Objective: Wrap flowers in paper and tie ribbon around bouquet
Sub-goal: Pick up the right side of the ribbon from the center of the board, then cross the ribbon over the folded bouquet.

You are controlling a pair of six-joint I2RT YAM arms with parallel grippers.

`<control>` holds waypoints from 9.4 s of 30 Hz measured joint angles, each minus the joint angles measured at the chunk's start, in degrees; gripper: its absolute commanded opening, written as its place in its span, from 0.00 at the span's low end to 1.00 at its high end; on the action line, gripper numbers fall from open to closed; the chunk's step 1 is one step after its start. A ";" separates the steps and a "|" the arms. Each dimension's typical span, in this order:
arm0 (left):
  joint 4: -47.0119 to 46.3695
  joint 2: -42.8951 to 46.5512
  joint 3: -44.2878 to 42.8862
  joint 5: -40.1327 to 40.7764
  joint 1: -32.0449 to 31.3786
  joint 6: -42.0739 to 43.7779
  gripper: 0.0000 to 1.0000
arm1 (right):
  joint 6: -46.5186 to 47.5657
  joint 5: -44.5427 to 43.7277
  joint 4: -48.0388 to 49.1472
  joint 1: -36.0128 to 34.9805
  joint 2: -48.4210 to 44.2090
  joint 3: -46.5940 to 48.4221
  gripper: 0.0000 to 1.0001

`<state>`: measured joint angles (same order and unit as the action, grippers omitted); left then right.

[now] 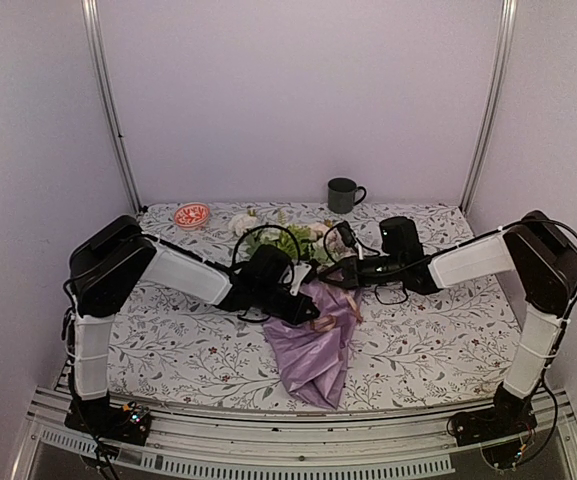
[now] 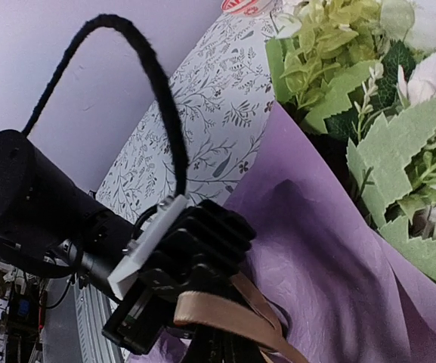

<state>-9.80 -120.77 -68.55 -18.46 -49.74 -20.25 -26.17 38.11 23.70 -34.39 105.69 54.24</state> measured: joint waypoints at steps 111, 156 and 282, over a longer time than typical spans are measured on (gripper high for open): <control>-2.05 13.51 3.23 -6.75 -0.57 16.59 0.42 | -0.81 -8.68 -21.33 0.72 -0.59 -3.41 0.00; 7.21 -1.25 -13.49 17.33 -3.37 46.71 0.26 | -4.46 -4.52 -14.91 3.30 -0.46 -6.32 0.00; 7.13 18.36 8.37 9.29 -1.42 43.54 0.33 | 1.81 5.49 -24.24 3.78 5.38 1.42 0.00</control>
<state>-2.68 -102.41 -60.18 -9.17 -51.16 23.29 -24.36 43.59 -0.54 -30.61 111.07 55.66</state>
